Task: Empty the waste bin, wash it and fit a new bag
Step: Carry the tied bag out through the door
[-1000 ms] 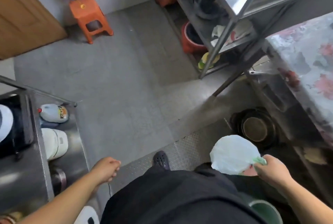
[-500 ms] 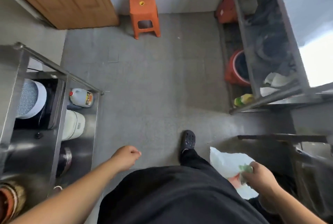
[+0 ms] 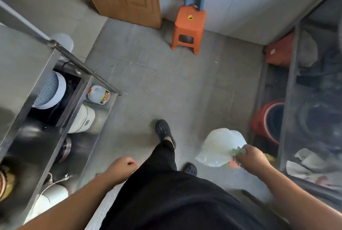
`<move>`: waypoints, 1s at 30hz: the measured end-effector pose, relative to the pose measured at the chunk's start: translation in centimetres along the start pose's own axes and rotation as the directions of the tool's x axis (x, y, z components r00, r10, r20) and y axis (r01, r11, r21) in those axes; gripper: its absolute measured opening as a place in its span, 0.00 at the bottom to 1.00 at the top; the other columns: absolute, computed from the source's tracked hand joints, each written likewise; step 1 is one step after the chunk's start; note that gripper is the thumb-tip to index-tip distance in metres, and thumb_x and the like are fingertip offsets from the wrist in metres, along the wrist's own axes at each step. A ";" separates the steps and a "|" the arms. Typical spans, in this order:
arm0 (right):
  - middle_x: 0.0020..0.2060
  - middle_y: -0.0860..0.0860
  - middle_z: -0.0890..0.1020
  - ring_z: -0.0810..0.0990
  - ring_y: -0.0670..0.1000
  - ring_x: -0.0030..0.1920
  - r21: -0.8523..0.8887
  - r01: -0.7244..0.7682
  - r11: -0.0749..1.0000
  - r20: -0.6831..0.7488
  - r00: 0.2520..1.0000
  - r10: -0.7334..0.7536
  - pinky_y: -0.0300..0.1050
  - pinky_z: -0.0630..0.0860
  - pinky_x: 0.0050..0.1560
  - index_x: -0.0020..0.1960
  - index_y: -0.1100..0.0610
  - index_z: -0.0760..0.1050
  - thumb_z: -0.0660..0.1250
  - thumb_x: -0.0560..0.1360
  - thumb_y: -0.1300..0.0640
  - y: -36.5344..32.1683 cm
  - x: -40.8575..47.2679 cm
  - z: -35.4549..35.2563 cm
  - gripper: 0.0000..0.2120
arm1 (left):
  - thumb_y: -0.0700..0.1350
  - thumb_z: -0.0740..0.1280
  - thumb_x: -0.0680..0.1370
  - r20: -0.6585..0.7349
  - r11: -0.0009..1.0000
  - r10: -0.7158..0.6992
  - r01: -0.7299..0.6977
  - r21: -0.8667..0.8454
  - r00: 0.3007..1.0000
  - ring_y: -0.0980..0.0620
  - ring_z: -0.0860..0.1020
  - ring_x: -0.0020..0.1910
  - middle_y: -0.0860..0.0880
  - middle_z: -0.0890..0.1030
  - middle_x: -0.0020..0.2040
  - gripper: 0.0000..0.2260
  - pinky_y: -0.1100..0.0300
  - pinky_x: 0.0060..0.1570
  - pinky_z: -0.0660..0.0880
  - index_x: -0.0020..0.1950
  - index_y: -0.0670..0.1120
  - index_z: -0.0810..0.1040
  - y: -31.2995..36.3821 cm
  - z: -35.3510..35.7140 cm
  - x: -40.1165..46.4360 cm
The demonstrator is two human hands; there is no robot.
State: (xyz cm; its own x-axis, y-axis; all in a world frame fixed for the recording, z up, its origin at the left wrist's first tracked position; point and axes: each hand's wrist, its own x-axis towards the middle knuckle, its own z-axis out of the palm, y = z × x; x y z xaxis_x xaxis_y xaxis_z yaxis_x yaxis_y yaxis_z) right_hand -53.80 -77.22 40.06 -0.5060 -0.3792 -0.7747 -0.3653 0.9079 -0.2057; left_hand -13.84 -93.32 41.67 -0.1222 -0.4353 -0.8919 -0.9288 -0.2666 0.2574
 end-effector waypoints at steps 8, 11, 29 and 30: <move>0.33 0.53 0.82 0.80 0.56 0.36 -0.048 -0.003 0.999 -0.112 0.994 -0.002 0.47 0.74 0.36 0.38 0.57 0.77 0.66 0.71 0.57 -12.3 6.1 -6.4 0.05 | 0.45 0.64 0.79 0.015 1.000 -0.015 0.015 -0.023 1.000 0.49 0.71 0.37 0.44 0.74 0.39 0.08 0.57 0.40 0.65 0.40 0.44 0.73 3.1 -12.4 6.7; 0.33 0.53 0.82 0.80 0.56 0.36 -0.115 -0.002 0.993 -0.146 0.989 -0.015 0.45 0.72 0.35 0.39 0.56 0.76 0.65 0.72 0.57 -16.2 8.3 -8.7 0.04 | 0.43 0.63 0.79 -0.054 0.996 0.022 -0.026 -0.089 0.998 0.49 0.70 0.37 0.44 0.73 0.39 0.07 0.56 0.40 0.65 0.41 0.45 0.71 6.0 -19.0 9.9; 0.33 0.54 0.82 0.84 0.56 0.39 -0.374 0.077 0.924 0.008 0.997 -0.079 0.42 0.74 0.36 0.42 0.59 0.78 0.68 0.70 0.59 -43.5 26.9 -19.5 0.04 | 0.47 0.64 0.79 -0.095 0.912 -0.155 0.105 -0.397 0.983 0.48 0.74 0.40 0.45 0.77 0.42 0.08 0.56 0.42 0.71 0.42 0.44 0.73 17.4 -36.8 21.1; 0.39 0.55 0.84 0.84 0.55 0.43 -0.432 0.100 0.896 0.048 0.995 -0.088 0.41 0.73 0.37 0.48 0.59 0.78 0.68 0.72 0.58 -45.4 28.2 -20.0 0.07 | 0.47 0.64 0.79 -0.096 0.885 -0.186 0.125 -0.449 0.978 0.49 0.75 0.39 0.45 0.77 0.42 0.08 0.57 0.41 0.72 0.43 0.44 0.74 18.0 -38.1 21.5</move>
State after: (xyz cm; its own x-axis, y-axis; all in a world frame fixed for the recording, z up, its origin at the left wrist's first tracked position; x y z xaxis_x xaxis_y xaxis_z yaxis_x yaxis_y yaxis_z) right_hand -67.08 -132.67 39.52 -0.4340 -0.4488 -0.7812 -0.7159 0.6982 -0.0034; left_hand -19.85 -140.20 41.32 0.0870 -0.4583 -0.8845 -0.6803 -0.6759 0.2834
